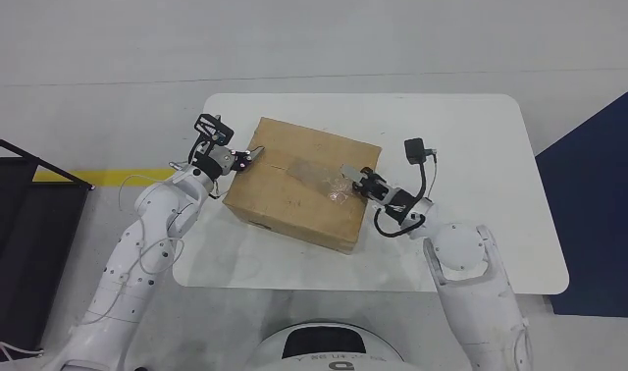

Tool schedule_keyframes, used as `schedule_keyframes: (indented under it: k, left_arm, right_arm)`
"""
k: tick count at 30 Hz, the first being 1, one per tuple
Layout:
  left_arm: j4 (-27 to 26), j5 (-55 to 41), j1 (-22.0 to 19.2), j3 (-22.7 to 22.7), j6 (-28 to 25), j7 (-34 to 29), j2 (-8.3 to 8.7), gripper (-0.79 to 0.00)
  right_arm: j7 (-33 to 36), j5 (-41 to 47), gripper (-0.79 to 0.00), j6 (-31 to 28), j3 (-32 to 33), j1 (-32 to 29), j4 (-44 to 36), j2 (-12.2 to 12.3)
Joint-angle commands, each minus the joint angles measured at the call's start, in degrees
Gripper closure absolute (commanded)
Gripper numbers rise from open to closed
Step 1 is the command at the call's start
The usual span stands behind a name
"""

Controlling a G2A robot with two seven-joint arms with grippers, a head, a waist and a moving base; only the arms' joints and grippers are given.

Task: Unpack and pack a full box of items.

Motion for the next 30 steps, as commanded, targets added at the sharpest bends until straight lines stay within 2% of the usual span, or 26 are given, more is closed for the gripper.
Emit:
schedule_keyframes:
  k: [1, 6, 14, 21, 30]
  left_arm:
    - [0.0, 0.0, 0.0, 0.0, 0.0, 0.0, 0.00, -0.785]
    - [0.0, 0.0, 0.0, 0.0, 0.0, 0.0, 0.00, -0.785]
    - [0.0, 0.0, 0.0, 0.0, 0.0, 0.0, 0.00, -0.785]
    - [0.0, 0.0, 0.0, 0.0, 0.0, 0.0, 0.00, -0.785]
    - [0.0, 0.0, 0.0, 0.0, 0.0, 0.0, 0.00, -0.785]
  right_arm:
    - [0.0, 0.1, -0.785, 0.0, 0.0, 0.0, 0.0, 0.0]
    - [0.3, 0.5, -0.785, 0.0, -0.3, -0.1, 0.1, 0.0]
    - [3.9, 8.3, -0.785, 2.3, -1.9, 3.6, 3.3, 0.1]
    - [2.4, 5.6, -0.785, 6.9, -5.1, 7.8, 5.6, 0.2]
    - [4.4, 4.7, -0.785, 9.0, -11.7, 13.9, 8.8, -0.1]
